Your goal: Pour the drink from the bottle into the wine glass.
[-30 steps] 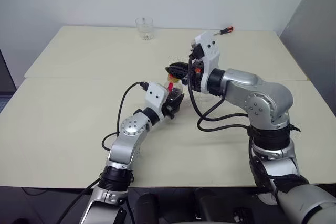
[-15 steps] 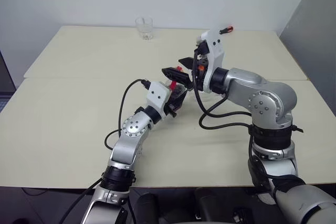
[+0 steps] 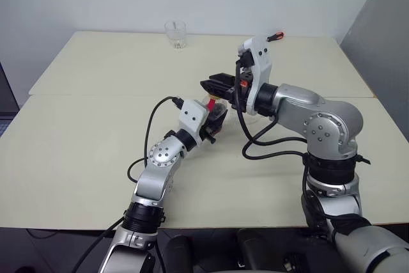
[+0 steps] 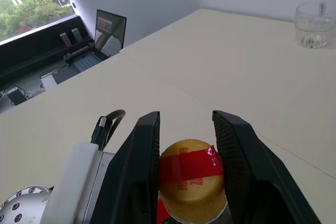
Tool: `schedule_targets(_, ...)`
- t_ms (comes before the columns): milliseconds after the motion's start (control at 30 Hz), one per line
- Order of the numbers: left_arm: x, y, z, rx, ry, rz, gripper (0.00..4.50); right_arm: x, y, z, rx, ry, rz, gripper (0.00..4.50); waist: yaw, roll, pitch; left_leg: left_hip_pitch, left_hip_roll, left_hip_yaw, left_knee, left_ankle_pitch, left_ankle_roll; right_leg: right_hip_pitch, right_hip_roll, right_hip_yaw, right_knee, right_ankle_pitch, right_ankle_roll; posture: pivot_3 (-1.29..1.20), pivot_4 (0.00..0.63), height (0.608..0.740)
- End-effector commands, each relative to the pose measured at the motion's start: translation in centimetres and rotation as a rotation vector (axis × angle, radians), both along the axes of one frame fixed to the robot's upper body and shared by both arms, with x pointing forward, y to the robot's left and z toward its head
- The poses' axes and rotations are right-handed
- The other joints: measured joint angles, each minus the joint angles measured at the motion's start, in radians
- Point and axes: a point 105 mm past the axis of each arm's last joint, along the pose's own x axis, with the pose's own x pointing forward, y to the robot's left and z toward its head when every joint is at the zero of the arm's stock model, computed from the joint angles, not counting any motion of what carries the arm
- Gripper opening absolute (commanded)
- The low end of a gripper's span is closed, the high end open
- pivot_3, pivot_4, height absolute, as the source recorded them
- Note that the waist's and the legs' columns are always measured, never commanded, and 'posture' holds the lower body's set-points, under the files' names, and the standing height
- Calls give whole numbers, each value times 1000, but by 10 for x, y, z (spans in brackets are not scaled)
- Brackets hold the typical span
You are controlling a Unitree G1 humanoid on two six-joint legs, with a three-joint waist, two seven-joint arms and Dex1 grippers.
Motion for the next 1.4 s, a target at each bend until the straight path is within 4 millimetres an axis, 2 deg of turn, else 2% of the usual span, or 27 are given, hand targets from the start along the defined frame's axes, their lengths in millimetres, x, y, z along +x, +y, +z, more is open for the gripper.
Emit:
schedule_targets(33, -2, -3, 22, -27, -88, -19, 1406, -4, -2, 9, 15, -37, -2, 1241, 0, 0, 0, 0, 0, 0, 0, 0, 0, 0, 0, 0, 0, 0, 0, 0, 150, 740)
schedule_targets(233, -4, -6, 25, -49, -86, -48, 1287, -7, 3, 1, -4, -77, 98, 1241, 0, 0, 0, 0, 0, 0, 0, 0, 0, 0, 0, 0, 0, 0, 0, 0, 150, 740)
schedule_targets(333, -4, -8, 26, -50, -86, -61, 1265, -9, 3, -11, -52, -134, 248, 1241, 0, 0, 0, 0, -1, 1, 0, 0, 0, 0, 0, -1, -1, 0, 0, 0, 150, 740)
schedule_targets(533, -3, -9, 30, -50, -98, -70, 1167, 19, -11, -24, -153, -183, 386, 1241, -2, 0, 1, 2, 0, 2, 0, 0, 0, 0, 1, -2, 0, 0, 0, 0, 150, 740)
schedule_targets(767, -6, -7, 29, -56, -98, -59, 1136, 24, -21, -28, -232, -203, 600, 1241, 1, 1, 3, 1, 0, 1, 0, 0, 0, 0, 2, -1, -1, 2, -4, 0, 150, 740)
schedule_targets(967, -7, -7, 29, -55, -99, -57, 1135, 28, -21, -27, -276, -225, 689, 1241, 1, 2, 4, 2, 0, 1, 0, 0, 0, 0, 2, -2, 0, 3, -5, 0, 150, 740)
schedule_targets(1267, -7, -8, 29, -55, -97, -59, 1133, 28, -27, -23, -276, -193, 689, 1241, 2, 3, 4, 1, 0, 1, 0, 0, 0, 0, 0, -1, 0, 3, -5, 0, 150, 740)
schedule_targets(1400, -7, -10, 28, -56, -92, -71, 1116, 24, -28, -19, -257, -184, 686, 2568, 6, 3, 4, 1, 0, 1, 0, 0, 0, 0, 0, -1, 0, 3, -5, 0, 150, 740)
